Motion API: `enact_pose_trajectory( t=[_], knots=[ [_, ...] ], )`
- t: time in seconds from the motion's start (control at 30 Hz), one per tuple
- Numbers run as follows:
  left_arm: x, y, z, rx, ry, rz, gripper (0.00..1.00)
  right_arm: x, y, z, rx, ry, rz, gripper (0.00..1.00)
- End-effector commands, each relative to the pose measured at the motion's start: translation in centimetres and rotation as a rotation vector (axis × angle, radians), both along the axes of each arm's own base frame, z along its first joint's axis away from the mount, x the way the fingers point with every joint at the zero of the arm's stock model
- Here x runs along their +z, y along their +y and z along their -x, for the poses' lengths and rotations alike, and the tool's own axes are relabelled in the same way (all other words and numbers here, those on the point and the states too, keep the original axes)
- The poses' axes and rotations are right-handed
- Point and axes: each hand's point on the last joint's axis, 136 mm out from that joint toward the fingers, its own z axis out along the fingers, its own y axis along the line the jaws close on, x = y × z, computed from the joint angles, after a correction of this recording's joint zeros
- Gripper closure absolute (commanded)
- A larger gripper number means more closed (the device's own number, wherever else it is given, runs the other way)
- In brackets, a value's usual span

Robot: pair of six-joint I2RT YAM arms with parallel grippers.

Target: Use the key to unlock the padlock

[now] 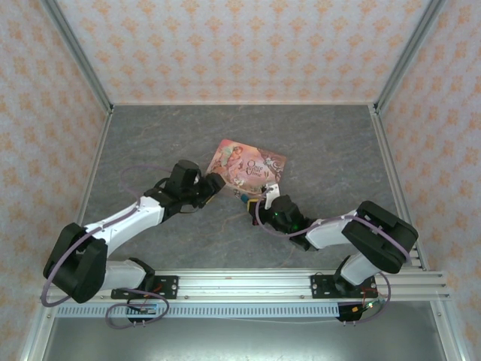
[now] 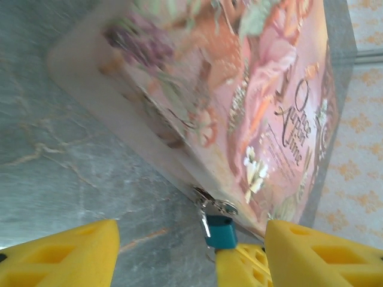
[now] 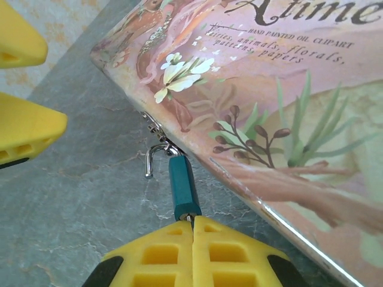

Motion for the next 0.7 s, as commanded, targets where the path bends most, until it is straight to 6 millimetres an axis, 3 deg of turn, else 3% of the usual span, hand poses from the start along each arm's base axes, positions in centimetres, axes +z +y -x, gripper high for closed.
enact_pose_trajectory(
  t=[0.0, 0.37, 0.67],
  knots=[
    [0.7, 1.8, -0.5, 0.018, -0.020, -0.082, 0.33, 1.4, 0.6, 0.4, -0.039, 0.094, -0.169, 1.00],
    [0.6, 4.8, -1.8, 0.083, -0.026, -0.135, 0.29, -0.2, 1.2, 1.1, -0.104, 0.338, -0.266, 1.00],
    [0.9, 5.7, -2.7, 0.079, -0.030, -0.171, 0.23, -1.5, 0.7, 1.4, -0.158, 0.418, -0.298, 1.00]
  ],
)
